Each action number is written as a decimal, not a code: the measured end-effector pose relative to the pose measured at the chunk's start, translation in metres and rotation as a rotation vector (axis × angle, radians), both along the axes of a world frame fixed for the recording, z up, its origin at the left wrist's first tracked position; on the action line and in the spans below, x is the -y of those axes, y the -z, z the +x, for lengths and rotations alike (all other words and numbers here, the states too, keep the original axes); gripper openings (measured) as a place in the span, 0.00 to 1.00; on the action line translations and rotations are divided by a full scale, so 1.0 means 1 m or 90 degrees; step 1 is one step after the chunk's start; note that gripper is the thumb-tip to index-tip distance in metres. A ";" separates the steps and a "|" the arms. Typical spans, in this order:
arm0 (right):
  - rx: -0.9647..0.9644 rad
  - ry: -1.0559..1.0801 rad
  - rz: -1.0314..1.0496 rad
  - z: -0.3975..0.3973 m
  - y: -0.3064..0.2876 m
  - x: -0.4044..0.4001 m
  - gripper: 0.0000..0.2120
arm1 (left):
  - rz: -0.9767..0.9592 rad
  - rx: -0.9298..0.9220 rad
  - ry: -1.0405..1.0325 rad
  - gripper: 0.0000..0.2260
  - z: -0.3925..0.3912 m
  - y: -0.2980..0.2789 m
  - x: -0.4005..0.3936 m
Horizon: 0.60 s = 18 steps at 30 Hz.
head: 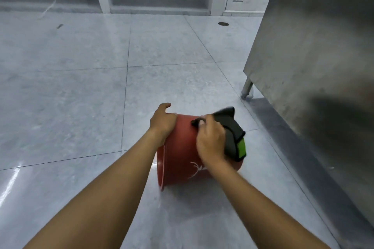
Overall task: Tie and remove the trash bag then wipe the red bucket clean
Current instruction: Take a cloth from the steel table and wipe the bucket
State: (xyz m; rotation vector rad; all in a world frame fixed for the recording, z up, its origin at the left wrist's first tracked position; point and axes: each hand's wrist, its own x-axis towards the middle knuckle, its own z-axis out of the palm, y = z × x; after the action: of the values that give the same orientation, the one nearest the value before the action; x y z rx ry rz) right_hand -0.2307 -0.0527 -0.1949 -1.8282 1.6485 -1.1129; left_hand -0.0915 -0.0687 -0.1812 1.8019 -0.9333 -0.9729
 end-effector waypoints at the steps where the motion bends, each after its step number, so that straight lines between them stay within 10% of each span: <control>1: 0.027 -0.044 -0.019 0.013 -0.001 -0.016 0.06 | 0.020 -0.007 -0.011 0.22 0.002 -0.001 0.007; 5: 0.137 -0.185 -0.028 0.044 -0.012 -0.052 0.13 | 0.076 -0.038 0.009 0.25 0.013 0.000 0.021; 10: -0.363 -0.167 -0.045 -0.016 0.013 0.002 0.23 | 0.097 0.002 0.112 0.27 0.010 0.001 0.026; 18: -0.159 0.235 0.042 -0.080 0.059 0.010 0.25 | 0.138 -0.057 0.049 0.28 0.012 0.008 0.037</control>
State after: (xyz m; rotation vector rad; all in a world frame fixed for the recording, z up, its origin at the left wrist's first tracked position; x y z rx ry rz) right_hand -0.3106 -0.0622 -0.2538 -1.7190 2.2086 -0.9850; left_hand -0.0791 -0.1053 -0.1891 1.8945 -0.8729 -1.2338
